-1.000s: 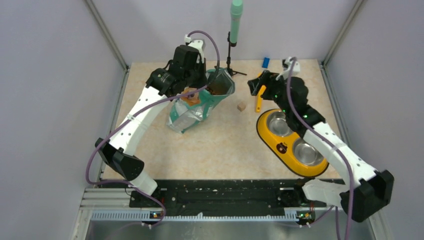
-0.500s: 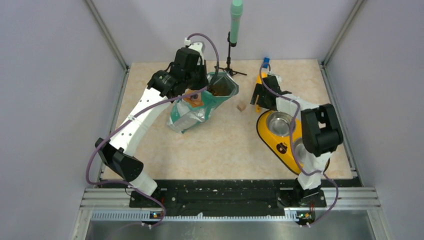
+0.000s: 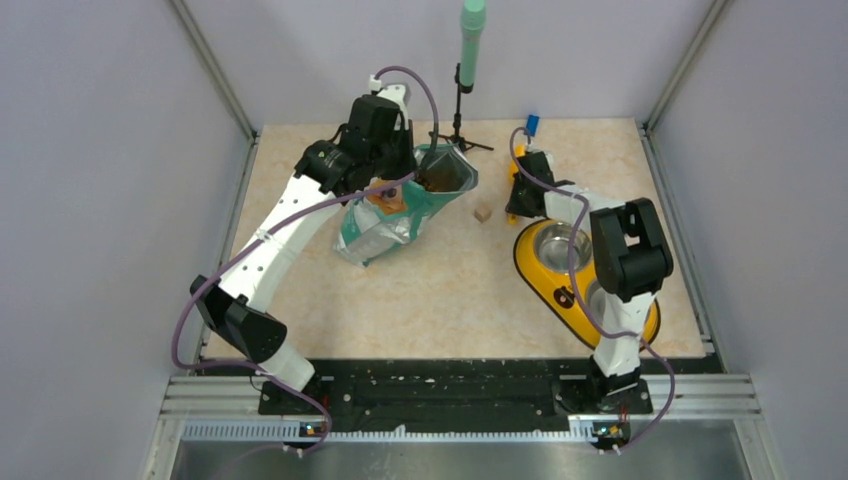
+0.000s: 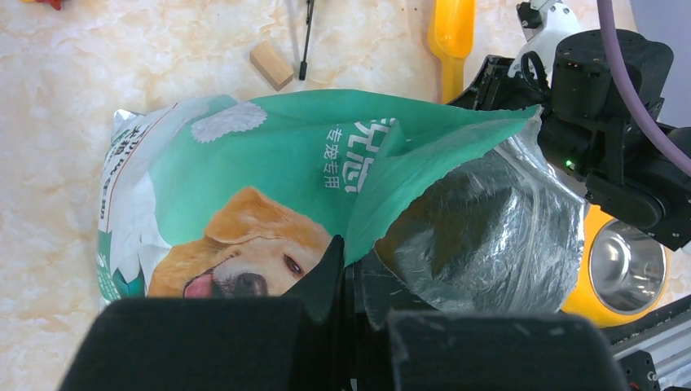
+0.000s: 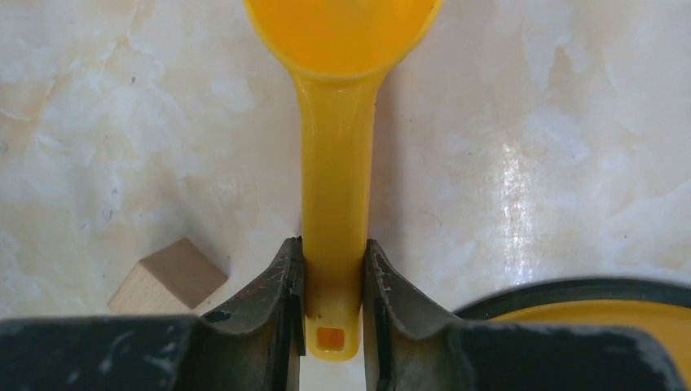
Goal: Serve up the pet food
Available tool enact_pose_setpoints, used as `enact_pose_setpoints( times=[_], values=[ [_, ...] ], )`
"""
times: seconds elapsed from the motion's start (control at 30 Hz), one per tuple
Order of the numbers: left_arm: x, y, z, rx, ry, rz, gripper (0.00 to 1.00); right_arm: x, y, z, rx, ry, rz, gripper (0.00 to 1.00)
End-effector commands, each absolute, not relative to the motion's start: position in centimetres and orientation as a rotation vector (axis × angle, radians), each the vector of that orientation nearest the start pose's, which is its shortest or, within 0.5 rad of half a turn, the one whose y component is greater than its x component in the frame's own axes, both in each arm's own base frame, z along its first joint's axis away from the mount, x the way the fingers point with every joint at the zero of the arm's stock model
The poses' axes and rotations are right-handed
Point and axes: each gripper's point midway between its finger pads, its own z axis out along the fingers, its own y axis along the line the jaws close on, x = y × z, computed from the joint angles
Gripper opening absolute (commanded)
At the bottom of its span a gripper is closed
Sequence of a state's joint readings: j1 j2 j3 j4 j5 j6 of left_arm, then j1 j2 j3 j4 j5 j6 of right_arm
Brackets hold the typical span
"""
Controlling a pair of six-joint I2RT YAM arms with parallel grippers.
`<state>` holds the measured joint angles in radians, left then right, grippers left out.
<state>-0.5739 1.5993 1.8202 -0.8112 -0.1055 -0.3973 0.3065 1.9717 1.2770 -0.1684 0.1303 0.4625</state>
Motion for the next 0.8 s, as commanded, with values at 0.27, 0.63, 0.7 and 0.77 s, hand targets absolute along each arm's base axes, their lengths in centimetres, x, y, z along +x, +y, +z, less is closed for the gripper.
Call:
enact_pose_setpoints(
  times=[0.27, 0.63, 0.7, 0.77],
  values=[
    [38.0, -20.9, 34.0, 0.109, 2.106, -0.302, 0.0, 40.0, 16.3, 12.2, 0.059, 2.345, 0.419, 0.0],
    [38.0, -19.0, 35.8, 0.106, 2.011, -0.237, 0.0, 29.3, 19.0, 9.4, -0.187, 2.343, 0.334, 0.0],
    [37.8, -19.0, 35.6, 0.126, 2.015, -0.229, 0.0, 28.3, 18.5, 8.1, -0.16, 2.364, 0.308, 0.0],
    [37.7, -18.6, 35.5, 0.108, 2.014, -0.219, 0.0, 27.7, 18.5, 7.1, -0.138, 2.366, 0.332, 0.0]
  ],
)
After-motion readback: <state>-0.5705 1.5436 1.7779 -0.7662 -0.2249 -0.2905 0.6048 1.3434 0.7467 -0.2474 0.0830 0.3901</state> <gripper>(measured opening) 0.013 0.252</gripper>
